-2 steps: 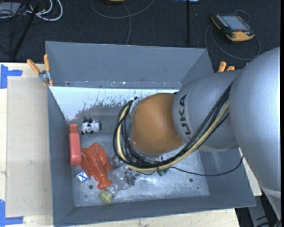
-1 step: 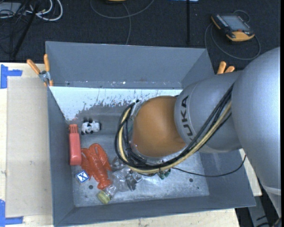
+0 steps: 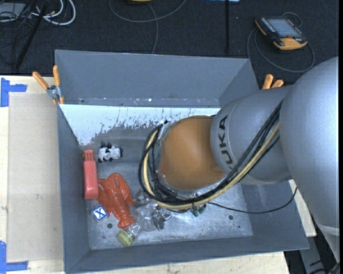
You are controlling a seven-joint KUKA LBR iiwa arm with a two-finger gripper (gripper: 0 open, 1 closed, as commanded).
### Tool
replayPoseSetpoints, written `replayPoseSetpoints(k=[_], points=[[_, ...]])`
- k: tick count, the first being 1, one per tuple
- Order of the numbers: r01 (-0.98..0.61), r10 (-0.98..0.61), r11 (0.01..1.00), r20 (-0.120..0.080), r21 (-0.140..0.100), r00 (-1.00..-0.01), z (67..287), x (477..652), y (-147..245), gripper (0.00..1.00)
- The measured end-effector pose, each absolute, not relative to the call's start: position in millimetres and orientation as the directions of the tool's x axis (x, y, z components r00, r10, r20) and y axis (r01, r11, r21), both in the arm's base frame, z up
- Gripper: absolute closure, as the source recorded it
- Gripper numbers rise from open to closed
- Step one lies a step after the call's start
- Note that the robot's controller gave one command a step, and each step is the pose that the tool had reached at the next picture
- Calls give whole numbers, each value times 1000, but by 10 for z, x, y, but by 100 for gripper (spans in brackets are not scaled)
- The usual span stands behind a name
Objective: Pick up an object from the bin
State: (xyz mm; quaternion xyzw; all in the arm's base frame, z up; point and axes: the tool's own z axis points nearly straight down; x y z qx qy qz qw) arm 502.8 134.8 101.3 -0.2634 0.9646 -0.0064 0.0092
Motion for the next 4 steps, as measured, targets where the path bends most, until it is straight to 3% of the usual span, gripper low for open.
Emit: replayPoseSetpoints(k=[4], points=[[-510,-510,860,-14,-18,-860,1011,5027,1349,100]])
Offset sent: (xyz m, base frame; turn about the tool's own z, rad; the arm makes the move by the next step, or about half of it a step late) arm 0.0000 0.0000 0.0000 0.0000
